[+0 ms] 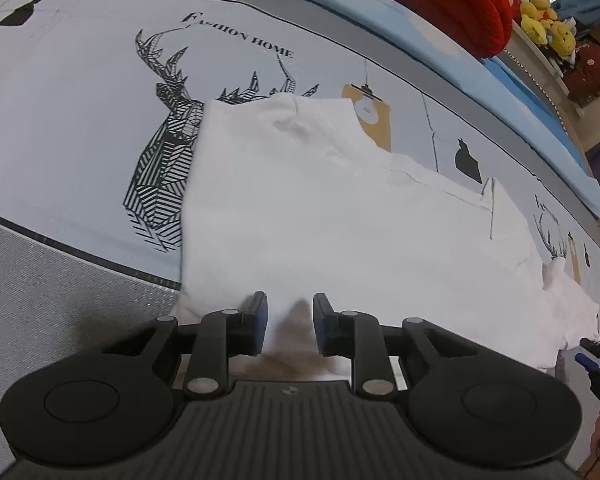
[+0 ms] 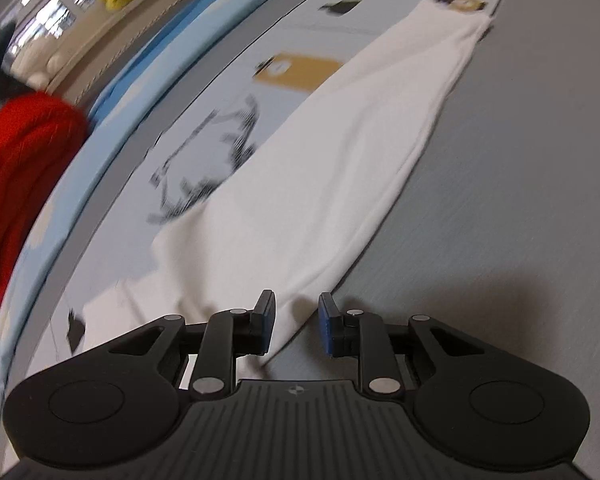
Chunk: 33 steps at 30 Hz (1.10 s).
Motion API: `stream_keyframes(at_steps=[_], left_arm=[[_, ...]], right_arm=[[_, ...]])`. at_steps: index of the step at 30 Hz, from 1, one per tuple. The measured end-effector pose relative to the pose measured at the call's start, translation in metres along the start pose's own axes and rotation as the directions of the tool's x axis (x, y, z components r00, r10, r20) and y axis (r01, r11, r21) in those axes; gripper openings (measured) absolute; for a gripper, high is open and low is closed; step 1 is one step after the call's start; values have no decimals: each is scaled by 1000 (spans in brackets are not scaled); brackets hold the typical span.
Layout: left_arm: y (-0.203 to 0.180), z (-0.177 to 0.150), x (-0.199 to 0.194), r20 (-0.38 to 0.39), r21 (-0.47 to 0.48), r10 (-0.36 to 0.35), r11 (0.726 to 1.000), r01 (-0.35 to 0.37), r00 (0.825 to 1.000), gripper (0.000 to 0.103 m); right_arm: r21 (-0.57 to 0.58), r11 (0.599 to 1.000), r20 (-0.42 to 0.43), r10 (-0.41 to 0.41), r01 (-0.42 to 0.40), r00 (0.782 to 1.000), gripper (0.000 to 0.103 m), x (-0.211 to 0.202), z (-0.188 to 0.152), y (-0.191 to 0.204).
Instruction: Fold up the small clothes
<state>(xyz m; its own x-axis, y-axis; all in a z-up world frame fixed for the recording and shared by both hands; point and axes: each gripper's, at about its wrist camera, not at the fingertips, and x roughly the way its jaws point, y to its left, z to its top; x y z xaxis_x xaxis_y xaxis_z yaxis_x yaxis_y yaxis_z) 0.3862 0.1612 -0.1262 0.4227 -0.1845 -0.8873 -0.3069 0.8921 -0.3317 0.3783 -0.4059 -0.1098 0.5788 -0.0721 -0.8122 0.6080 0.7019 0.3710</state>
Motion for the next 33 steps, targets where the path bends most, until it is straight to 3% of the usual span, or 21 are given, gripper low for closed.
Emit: stream_keyframes(at_steps=[5, 16, 21, 29, 31, 32, 33], left_arm=[[-3, 0, -1, 4, 3, -7, 1000, 7, 1000, 26], [-3, -1, 0, -2, 3, -9, 1000, 9, 1000, 26], [-1, -3, 2, -9, 1, -10, 1000, 10, 1000, 26], [1, -5, -2, -5, -9, -9, 1000, 9, 1000, 26], [2, -4, -4, -5, -10, -9, 1000, 8, 1000, 26], [3, -4, -5, -3, -12, -8, 1000, 8, 1000, 26], [5, -3, -6, -1, -16, -9, 1000, 9, 1000, 26]], right_arm=[[101, 994, 76, 42, -50, 996, 27, 0, 38, -48], [274, 962, 212, -39, -21, 976, 29, 36, 98, -130], [295, 953, 284, -23, -64, 959, 28, 46, 108, -143], [272, 951, 331, 48, -144, 942, 28, 63, 112, -143], [266, 954, 338, 45, -141, 940, 16, 65, 114, -139], [266, 954, 336, 40, -136, 941, 5, 65, 114, -138], [272, 954, 335, 30, -127, 942, 5, 65, 114, -136]])
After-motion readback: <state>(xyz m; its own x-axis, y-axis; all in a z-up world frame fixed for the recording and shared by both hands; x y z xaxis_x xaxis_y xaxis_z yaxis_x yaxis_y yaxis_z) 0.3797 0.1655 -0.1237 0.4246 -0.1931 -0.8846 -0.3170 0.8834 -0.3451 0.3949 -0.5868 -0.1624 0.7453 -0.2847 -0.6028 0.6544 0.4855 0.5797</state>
